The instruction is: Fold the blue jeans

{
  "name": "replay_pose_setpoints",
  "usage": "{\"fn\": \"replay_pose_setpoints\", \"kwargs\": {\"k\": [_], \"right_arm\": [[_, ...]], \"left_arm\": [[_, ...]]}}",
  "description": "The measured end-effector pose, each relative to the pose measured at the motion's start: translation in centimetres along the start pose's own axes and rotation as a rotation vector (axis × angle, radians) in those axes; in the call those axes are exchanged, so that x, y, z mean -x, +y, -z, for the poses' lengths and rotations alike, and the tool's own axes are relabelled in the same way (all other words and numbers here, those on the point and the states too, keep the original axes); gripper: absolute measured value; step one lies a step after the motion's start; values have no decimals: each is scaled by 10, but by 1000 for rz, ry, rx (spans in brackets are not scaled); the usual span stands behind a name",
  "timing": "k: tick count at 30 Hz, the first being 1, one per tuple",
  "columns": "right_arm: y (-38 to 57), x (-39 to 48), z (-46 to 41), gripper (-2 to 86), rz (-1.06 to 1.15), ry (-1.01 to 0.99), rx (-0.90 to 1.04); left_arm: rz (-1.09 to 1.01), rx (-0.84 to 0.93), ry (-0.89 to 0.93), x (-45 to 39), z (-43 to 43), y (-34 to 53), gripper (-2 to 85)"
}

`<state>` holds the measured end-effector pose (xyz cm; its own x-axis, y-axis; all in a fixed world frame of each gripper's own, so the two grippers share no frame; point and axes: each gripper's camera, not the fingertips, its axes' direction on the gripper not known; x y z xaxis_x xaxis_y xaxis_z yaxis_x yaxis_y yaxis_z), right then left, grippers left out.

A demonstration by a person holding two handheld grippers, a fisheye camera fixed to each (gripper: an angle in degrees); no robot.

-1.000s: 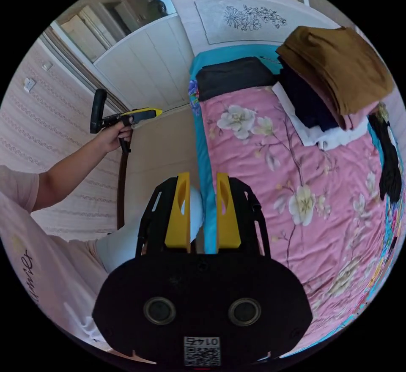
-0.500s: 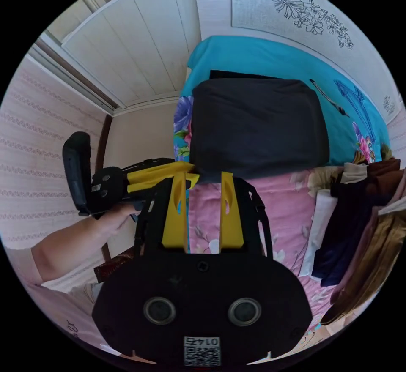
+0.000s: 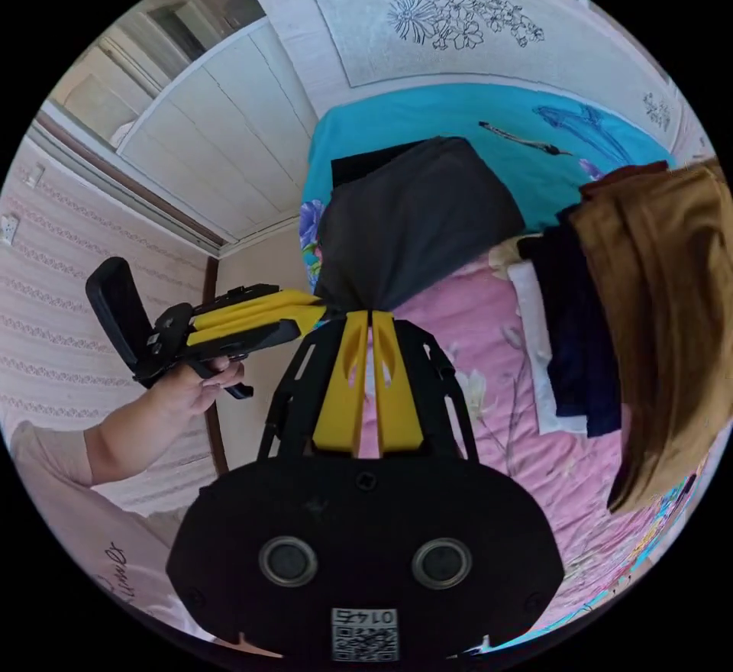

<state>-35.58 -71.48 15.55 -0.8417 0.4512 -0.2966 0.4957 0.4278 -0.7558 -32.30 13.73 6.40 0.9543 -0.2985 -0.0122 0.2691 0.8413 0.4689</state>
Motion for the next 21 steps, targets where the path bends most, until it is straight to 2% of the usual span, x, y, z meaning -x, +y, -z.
{"fn": "replay_pose_setpoints", "kwargs": {"k": [6,7,10,11,14,17,19,21], "right_arm": [[141,-51,65,-1,-173,22,-148],[181,-59,73,-1,-231,54,-155],[285,-79,80,0,-444,129,-126],[326,-85,79,0,-550,191,-92],[415,-98,73,0,-777,214,-30],[466,-95,68,0,-876,233,-35],[481,-91,64,2,-892,286,-37],[484,-83,60,5,-866,314,-67]], "left_arm": [[-300,129,269,-150,-40,29,-10],[-316,148,298,-165,-47,37,-10],[-265,364,582,-233,-92,85,-10],[-269,392,604,-242,-96,92,-10],[-376,487,560,-271,-101,123,-10],[-398,623,412,-269,-105,139,-10],[-331,648,307,-256,-105,141,-10],[-175,628,302,-236,-102,135,-10]]}}
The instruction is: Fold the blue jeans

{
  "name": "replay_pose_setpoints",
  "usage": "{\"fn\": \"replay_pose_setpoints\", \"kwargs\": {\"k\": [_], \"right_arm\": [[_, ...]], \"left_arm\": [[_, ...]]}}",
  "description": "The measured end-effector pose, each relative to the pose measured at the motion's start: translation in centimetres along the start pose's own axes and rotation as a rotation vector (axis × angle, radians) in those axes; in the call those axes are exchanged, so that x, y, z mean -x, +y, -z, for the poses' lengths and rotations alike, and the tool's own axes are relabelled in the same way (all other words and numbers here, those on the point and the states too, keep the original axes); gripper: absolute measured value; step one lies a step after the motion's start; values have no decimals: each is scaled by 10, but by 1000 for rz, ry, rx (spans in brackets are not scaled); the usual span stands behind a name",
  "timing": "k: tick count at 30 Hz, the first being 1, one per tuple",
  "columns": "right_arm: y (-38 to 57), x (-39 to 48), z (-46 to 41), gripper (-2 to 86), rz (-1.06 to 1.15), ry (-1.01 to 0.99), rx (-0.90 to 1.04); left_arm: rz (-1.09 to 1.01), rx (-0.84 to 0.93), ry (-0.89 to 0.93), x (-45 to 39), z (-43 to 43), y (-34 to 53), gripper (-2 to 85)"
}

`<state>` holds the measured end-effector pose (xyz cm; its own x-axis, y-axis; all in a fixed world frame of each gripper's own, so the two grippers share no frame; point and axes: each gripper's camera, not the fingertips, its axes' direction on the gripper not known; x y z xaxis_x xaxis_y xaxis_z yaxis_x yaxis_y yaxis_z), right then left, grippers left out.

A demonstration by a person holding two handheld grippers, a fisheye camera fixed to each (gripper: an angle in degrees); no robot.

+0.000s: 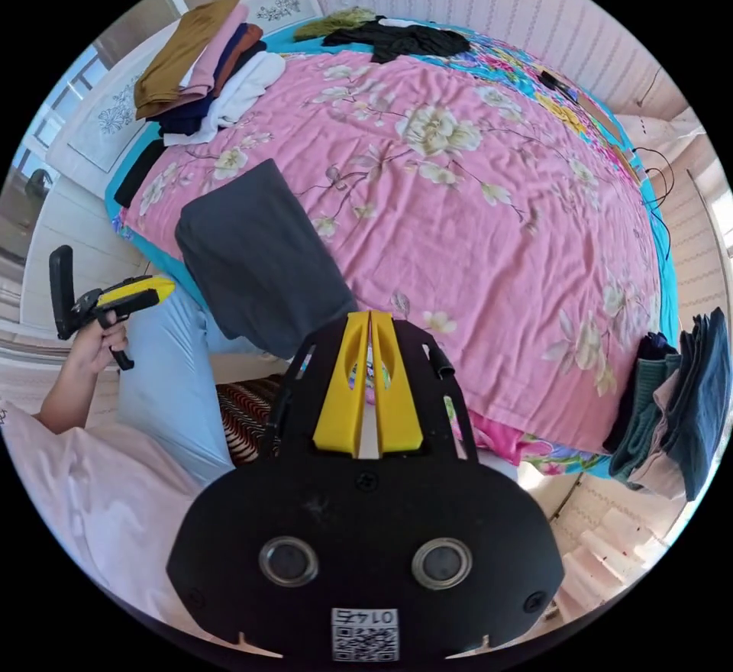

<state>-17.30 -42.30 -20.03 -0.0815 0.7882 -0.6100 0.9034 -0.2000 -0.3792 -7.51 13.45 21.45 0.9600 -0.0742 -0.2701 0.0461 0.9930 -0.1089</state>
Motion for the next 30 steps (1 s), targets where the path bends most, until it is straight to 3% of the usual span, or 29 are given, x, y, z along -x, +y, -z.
{"fn": "replay_pose_setpoints", "kwargs": {"k": [5,9,13,21,24,26,30], "right_arm": [[-1,57,-26,45,279,-16,20],[-15,91,-30,56,336,-16,22],[-38,114,-31,12,139,216,42],[-44,138,-60,-9,10,769,-1],[-41,128,-71,-10,38,681,17],[-37,118,-78,-10,16,463,-18],[-27,104,-81,-9,-56,383,-97]], "left_arm": [[138,-45,-129,8,6,-7,-9],[163,-279,-206,-25,16,-24,-9],[206,-447,-147,-55,7,-55,-10],[208,-370,-164,-77,-54,-98,-10],[246,-368,-114,-75,-70,-97,-10],[211,-369,-151,-83,-78,-99,-10],[136,-370,-192,-95,-92,-102,-10]]}}
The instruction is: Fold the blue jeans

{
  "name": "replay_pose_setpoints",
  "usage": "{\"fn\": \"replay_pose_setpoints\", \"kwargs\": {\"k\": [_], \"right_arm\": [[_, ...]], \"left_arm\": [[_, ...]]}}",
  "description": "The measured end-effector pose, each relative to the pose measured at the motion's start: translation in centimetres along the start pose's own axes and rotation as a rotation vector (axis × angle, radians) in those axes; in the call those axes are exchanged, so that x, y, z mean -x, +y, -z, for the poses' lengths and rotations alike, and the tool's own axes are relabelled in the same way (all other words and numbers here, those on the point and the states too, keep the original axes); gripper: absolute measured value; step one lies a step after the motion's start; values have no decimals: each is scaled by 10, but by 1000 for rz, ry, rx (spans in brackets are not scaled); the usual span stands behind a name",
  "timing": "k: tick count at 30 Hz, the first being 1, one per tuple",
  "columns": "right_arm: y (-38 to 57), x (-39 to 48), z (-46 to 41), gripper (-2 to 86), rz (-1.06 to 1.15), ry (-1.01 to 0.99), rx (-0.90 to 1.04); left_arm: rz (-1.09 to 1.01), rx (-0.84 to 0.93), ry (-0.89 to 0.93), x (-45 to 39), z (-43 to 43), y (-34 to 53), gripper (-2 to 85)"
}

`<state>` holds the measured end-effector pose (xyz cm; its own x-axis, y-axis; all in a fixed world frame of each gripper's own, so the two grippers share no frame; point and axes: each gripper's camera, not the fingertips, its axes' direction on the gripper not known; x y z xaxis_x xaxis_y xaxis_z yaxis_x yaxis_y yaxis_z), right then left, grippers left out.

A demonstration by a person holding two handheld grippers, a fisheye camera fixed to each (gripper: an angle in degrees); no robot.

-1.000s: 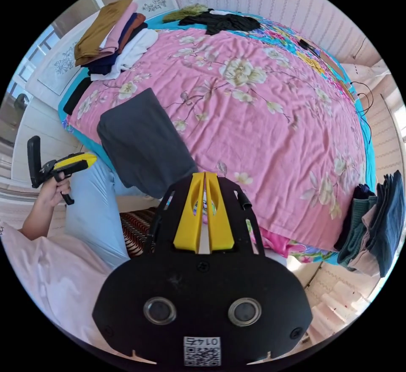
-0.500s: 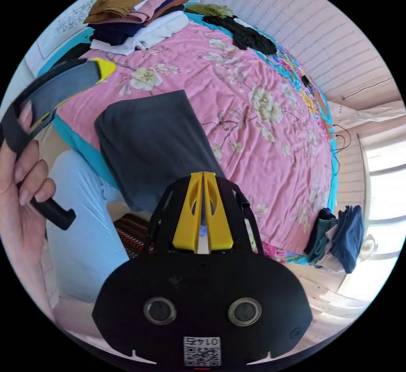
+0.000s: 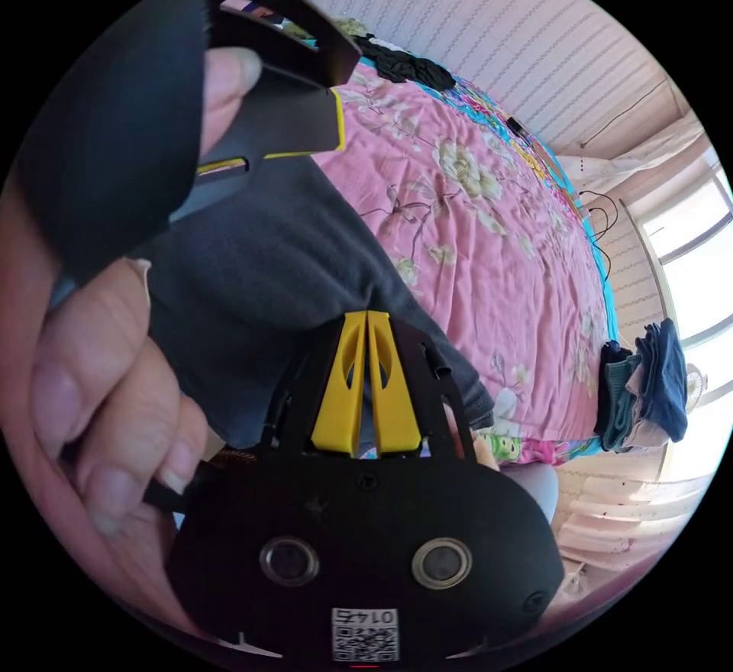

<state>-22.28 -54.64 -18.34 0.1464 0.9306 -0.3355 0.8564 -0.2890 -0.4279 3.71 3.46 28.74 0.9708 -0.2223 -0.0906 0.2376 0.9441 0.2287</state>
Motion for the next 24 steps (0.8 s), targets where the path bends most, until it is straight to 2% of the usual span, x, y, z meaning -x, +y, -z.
{"fn": "replay_pose_setpoints", "kwargs": {"k": [7,10,14,17,21,24], "right_arm": [[0,-18,-4,-7,-64,-51,30],[-1,-23,-4,-9,-79,-9,39],[-12,-31,2,-10,141,31,169],[-16,-59,3,-10,50,-150,191],[-15,-74,0,-10,19,-108,199],[-15,-81,-1,-9,5,-126,243]], "left_arm": [[-67,6,-143,-18,-15,-12,-9],[-49,30,-31,-9,-20,-18,-9],[-111,24,-173,27,3,-24,2],[-69,155,-221,71,15,-21,39],[-34,362,-80,106,4,-17,52],[13,442,2,112,-22,-16,55]]}}
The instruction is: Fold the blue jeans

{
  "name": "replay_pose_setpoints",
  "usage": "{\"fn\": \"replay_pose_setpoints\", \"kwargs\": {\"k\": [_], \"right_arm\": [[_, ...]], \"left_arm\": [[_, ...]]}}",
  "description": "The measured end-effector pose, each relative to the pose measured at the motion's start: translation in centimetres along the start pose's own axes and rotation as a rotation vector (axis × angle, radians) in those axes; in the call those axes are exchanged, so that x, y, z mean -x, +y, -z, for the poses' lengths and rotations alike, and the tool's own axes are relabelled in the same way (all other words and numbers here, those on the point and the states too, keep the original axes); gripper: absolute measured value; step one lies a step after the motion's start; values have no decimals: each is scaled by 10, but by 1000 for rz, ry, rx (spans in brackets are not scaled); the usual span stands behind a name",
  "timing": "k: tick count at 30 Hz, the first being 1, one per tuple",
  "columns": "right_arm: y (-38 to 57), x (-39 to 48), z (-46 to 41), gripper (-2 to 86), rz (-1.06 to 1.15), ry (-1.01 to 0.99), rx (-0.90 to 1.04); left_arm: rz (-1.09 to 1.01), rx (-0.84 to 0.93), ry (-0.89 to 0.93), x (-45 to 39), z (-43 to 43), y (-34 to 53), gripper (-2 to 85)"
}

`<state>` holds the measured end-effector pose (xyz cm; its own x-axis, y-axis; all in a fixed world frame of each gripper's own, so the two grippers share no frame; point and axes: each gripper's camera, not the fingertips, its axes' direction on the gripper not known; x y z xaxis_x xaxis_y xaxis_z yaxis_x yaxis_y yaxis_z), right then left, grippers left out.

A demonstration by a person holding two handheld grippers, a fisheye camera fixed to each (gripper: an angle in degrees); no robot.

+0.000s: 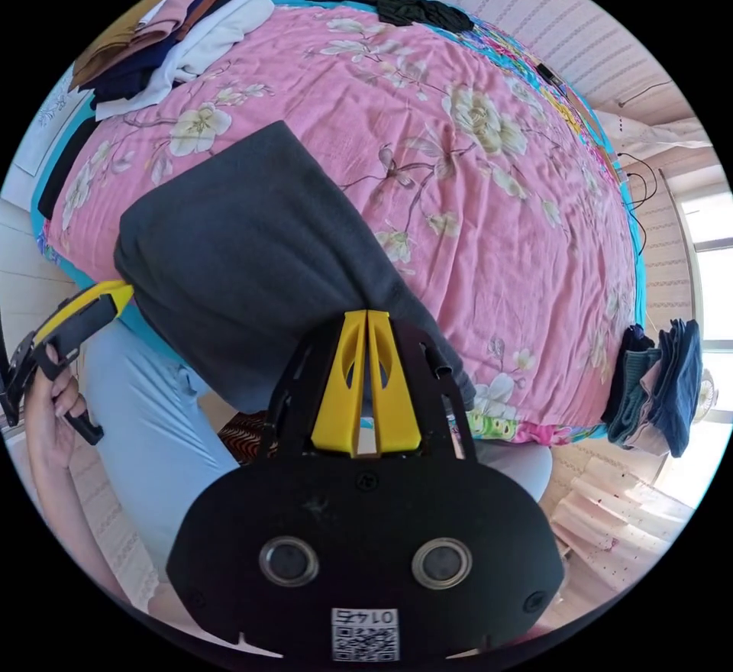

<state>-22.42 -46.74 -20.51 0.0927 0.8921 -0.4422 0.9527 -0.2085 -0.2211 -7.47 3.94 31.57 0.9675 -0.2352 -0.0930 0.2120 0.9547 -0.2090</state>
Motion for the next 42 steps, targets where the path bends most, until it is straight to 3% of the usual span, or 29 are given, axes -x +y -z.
{"fn": "replay_pose_setpoints", "kwargs": {"k": [9,15,21,24,26,29,33,36,42], "right_arm": [[11,-13,6,-9,-1,27,-1],[34,-23,6,-9,193,34,-154],[51,-42,24,-2,327,-39,-200],[64,-46,47,40,392,-120,-284],[69,-47,59,126,429,-214,-307],[68,-41,55,146,474,-291,-266],[69,-31,32,123,498,-215,-216],[72,-31,36,106,483,-172,-228],[75,-41,44,93,463,-198,-212]], "left_arm": [[-53,8,-5,-12,-19,-20,41],[-132,-28,-80,-30,-5,-17,10],[-162,-137,-27,-43,28,-16,-2],[-223,-187,-31,-57,44,-26,-2],[-271,-206,-72,-65,49,-35,0],[-288,-166,-157,-64,37,-50,7],[-188,-4,-199,-43,9,-54,16],[-189,-70,-160,-39,24,-40,-3],[-147,35,-103,-38,26,-15,0]]}}
